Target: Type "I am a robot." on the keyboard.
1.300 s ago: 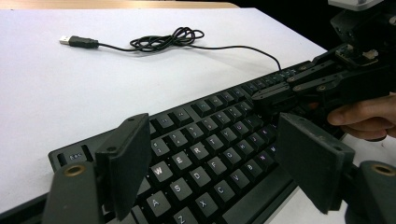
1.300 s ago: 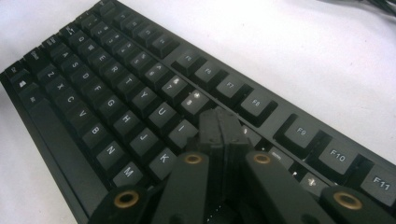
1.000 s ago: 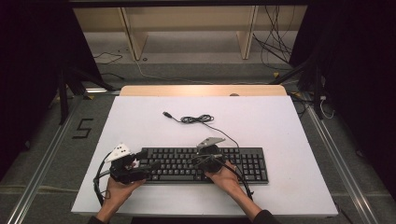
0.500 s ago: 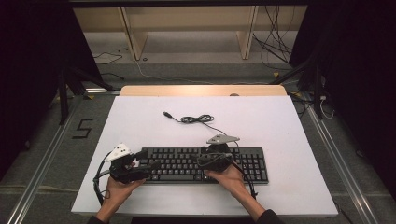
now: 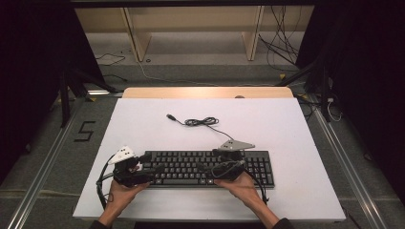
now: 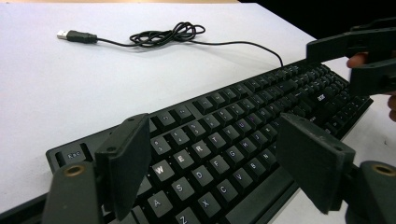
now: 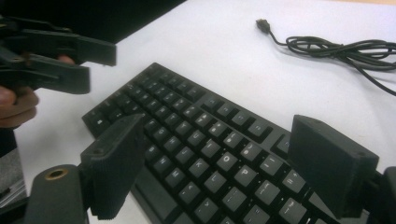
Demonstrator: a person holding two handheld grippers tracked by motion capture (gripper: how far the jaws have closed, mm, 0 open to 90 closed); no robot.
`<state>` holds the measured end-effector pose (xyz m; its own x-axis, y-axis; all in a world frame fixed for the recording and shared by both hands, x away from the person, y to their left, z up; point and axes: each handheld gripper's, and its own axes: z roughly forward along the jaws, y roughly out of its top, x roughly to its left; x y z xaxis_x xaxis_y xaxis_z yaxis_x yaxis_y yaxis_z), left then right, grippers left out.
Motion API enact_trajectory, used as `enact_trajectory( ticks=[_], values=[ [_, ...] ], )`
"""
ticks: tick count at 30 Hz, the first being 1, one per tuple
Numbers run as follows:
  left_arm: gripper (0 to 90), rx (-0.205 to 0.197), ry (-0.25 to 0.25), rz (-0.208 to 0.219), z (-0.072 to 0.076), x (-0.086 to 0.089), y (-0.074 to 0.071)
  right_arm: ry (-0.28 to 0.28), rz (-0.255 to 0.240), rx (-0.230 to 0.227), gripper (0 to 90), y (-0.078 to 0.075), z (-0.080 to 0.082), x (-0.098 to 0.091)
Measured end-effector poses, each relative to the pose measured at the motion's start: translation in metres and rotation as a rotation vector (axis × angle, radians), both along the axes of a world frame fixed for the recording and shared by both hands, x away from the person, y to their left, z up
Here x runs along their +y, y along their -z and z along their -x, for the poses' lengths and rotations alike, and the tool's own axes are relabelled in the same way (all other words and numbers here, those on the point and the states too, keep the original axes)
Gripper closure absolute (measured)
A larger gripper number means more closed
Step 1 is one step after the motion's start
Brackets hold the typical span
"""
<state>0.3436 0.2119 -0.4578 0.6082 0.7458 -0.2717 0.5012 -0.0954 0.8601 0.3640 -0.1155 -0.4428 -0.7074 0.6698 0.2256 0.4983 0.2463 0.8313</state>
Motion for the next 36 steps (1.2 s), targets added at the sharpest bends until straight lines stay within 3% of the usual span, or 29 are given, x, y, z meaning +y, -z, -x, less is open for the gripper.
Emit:
enact_trajectory(
  ticks=[18, 26, 29, 30, 31, 32, 34, 35, 36],
  values=[
    [25.7, 0.048, 0.019, -0.026, -0.015, -0.013, 0.004, -0.014, -0.041, -0.018, 16.7, -0.003, 0.023, -0.018],
    [28.7, 0.060, 0.035, -0.077, -0.027, -0.027, 0.004, -0.017, -0.031, -0.017, 16.7, -0.001, 0.029, -0.020],
    [39.6, 0.063, 0.049, -0.104, -0.031, -0.033, 0.005, -0.017, -0.033, -0.019, 16.8, -0.002, 0.030, -0.022],
    [39.6, 0.067, 0.052, -0.113, -0.031, -0.034, 0.006, -0.017, -0.033, -0.019, 16.8, -0.002, 0.030, -0.022],
    [48.1, 0.070, 0.060, -0.126, -0.032, -0.036, 0.007, -0.018, -0.032, -0.020, 16.8, -0.002, 0.030, -0.022],
    [48.1, 0.070, 0.061, -0.133, -0.033, -0.037, 0.008, -0.019, -0.030, -0.019, 16.8, -0.001, 0.031, -0.022],
    [59.4, 0.075, 0.068, -0.158, -0.034, -0.039, 0.009, -0.023, -0.027, -0.015, 16.9, -0.001, 0.032, -0.021],
    [59.4, 0.073, 0.074, -0.163, -0.034, -0.040, 0.010, -0.023, -0.027, -0.015, 16.9, -0.001, 0.032, -0.021],
    [67.1, 0.076, 0.079, -0.171, -0.035, -0.042, 0.010, -0.024, -0.026, -0.017, 17.0, -0.001, 0.032, -0.021]
  ],
)
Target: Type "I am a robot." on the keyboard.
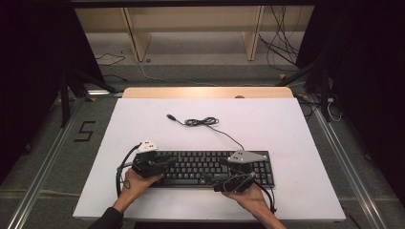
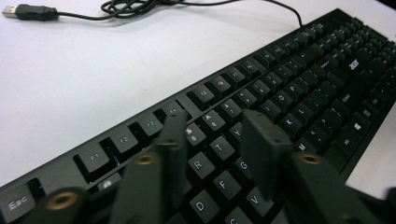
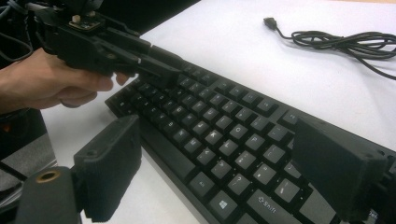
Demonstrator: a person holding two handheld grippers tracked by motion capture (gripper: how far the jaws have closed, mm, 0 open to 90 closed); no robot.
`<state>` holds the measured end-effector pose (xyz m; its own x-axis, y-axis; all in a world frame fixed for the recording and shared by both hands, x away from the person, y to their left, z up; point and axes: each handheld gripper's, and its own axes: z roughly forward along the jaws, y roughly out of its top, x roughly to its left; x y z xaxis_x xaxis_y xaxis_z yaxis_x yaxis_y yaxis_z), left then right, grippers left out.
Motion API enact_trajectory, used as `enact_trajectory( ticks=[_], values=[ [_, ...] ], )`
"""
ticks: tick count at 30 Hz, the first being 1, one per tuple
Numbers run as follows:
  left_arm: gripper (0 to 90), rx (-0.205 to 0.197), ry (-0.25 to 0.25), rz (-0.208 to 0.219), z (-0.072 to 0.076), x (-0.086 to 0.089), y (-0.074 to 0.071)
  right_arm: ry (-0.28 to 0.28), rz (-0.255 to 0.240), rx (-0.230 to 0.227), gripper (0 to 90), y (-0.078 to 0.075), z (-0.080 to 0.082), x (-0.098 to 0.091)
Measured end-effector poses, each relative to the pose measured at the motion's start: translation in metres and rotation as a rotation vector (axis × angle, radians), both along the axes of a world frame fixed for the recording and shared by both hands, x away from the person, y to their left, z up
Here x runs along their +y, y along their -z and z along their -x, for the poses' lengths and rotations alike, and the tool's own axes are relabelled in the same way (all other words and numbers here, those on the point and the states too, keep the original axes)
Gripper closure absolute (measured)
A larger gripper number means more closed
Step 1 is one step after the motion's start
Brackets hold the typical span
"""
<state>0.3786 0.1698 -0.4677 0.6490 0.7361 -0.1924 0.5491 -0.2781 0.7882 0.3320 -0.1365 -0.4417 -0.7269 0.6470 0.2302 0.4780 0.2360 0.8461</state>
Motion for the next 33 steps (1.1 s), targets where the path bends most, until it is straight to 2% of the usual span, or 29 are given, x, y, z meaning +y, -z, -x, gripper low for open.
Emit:
enact_trajectory(
  ticks=[2, 3, 4, 12, 29, 31, 33],
  values=[
    [73.3, -0.002, 0.010, -0.016, -0.001, -0.003, 0.000, -0.001, 0.002, 0.001, 17.0, 0.000, 0.000, 0.000],
    [73.3, 0.004, 0.018, -0.025, -0.002, -0.004, 0.000, -0.001, 0.002, 0.001, 17.0, 0.000, 0.000, 0.000],
    [78.8, 0.002, 0.027, -0.038, -0.003, -0.006, 0.001, 0.001, 0.002, 0.002, 17.1, 0.000, 0.001, 0.000],
    [88.7, 0.027, 0.060, -0.075, -0.007, -0.015, 0.004, 0.002, 0.001, 0.003, 17.2, 0.000, 0.002, -0.002],
    [89.1, 0.066, 0.063, -0.097, -0.011, -0.017, 0.011, -0.001, 0.003, 0.002, 17.4, -0.001, 0.003, -0.001],
    [89.1, 0.063, 0.059, -0.086, -0.011, -0.017, 0.012, 0.002, 0.002, 0.002, 17.4, -0.001, 0.003, -0.001],
    [89.0, 0.056, 0.061, -0.093, -0.010, -0.018, 0.012, 0.002, 0.000, -0.001, 17.4, -0.001, 0.003, -0.001]
  ],
)
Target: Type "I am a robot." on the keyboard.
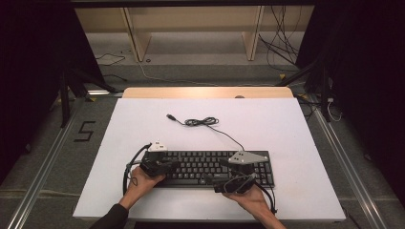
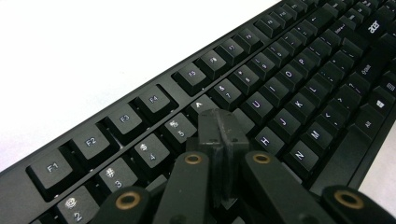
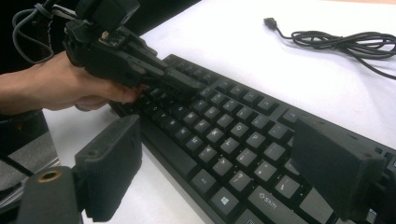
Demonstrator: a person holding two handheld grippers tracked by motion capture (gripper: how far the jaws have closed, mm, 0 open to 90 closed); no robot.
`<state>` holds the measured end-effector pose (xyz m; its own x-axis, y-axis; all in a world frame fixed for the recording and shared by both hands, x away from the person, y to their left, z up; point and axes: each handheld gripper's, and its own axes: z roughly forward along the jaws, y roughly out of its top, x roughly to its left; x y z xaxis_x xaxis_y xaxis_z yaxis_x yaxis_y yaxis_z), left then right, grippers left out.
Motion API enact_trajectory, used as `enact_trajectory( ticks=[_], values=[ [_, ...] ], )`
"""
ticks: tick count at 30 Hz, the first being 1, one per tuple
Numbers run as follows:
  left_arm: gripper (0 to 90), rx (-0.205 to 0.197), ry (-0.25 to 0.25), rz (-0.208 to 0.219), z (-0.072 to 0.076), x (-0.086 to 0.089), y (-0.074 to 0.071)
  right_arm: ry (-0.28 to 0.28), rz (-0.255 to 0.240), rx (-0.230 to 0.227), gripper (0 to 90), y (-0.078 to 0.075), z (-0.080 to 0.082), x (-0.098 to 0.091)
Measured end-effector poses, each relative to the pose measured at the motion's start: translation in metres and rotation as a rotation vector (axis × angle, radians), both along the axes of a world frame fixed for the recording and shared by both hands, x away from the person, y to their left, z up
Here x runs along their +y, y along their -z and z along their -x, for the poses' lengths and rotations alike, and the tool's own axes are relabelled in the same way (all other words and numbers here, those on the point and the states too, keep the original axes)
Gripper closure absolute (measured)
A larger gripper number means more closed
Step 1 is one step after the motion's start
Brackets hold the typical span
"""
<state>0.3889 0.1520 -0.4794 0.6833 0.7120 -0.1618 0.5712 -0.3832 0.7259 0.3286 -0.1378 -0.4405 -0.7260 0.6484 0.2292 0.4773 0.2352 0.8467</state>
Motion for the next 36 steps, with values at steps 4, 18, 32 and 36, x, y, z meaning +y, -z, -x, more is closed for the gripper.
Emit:
enact_trajectory(
  ticks=[4, 18, 32, 36],
  values=[
    [87.4, -0.018, -0.008, -0.001, 0.001, 0.001, -0.002, -0.002, 0.001, -0.006, 17.4, -0.001, 0.000, 0.000],
    [56.5, -0.088, -0.060, 0.206, 0.016, 0.034, -0.023, -0.002, 0.005, -0.017, 18.4, 0.000, 0.000, 0.000],
    [32.2, -0.177, -0.092, 0.345, 0.042, 0.054, -0.029, -0.018, 0.019, -0.022, 21.4, 0.006, -0.007, 0.006],
    [31.2, -0.192, -0.100, 0.351, 0.047, 0.058, -0.030, -0.018, 0.022, -0.020, 23.5, 0.006, -0.009, 0.007]
  ],
)
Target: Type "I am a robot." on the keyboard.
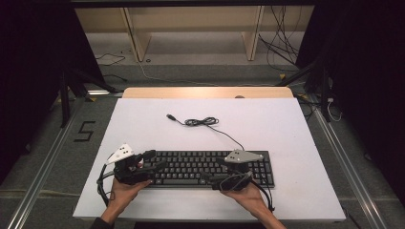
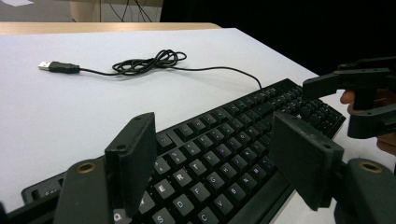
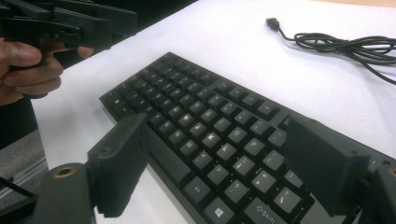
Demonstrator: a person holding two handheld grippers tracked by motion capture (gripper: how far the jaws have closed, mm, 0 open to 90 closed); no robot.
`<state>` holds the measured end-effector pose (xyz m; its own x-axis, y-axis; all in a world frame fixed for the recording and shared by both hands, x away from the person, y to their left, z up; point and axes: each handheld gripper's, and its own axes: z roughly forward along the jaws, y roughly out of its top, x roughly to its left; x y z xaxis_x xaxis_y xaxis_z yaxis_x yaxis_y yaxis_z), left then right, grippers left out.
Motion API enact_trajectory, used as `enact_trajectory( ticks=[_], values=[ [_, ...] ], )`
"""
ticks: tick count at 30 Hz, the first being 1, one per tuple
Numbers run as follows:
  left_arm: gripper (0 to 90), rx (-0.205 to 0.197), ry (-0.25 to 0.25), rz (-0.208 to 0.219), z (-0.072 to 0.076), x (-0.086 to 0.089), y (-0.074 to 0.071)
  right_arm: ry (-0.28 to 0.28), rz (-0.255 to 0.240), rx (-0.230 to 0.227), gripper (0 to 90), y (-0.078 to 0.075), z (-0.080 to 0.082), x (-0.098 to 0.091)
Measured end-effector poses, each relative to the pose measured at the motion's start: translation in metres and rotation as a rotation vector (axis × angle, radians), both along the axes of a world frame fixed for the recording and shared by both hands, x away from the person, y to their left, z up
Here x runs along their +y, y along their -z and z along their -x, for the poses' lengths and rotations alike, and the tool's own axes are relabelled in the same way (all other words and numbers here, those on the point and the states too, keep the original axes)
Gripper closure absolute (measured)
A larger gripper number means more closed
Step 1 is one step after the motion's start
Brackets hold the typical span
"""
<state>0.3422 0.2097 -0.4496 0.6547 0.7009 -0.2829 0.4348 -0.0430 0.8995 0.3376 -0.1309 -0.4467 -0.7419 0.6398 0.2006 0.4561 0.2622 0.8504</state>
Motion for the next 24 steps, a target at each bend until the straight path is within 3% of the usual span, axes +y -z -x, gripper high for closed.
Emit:
enact_trajectory(
  ticks=[11, 12, 13, 17, 19, 24],
  values=[
    [29.9, -0.011, -0.010, -0.002, 0.008, 0.002, 0.000, -0.017, 0.007, -0.002, 38.6, 0.003, -0.006, 0.006],
    [29.7, -0.011, -0.011, 0.000, 0.009, 0.002, 0.000, -0.013, 0.014, -0.003, 45.1, 0.004, -0.007, 0.006],
    [29.7, -0.011, -0.011, 0.001, 0.010, 0.002, 0.000, -0.013, 0.014, -0.003, 45.1, 0.004, -0.007, 0.006],
    [29.4, -0.013, -0.007, 0.000, 0.012, 0.002, 0.000, 0.006, 0.041, 0.014, 61.0, 0.006, -0.011, 0.007],
    [29.3, -0.012, -0.007, 0.001, 0.013, 0.002, 0.000, 0.006, 0.044, 0.017, 63.8, 0.006, -0.011, 0.007],
    [29.0, -0.013, -0.005, -0.003, 0.014, 0.001, 0.000, -0.007, 0.086, 0.037, 80.7, 0.011, -0.014, 0.011]
  ],
)
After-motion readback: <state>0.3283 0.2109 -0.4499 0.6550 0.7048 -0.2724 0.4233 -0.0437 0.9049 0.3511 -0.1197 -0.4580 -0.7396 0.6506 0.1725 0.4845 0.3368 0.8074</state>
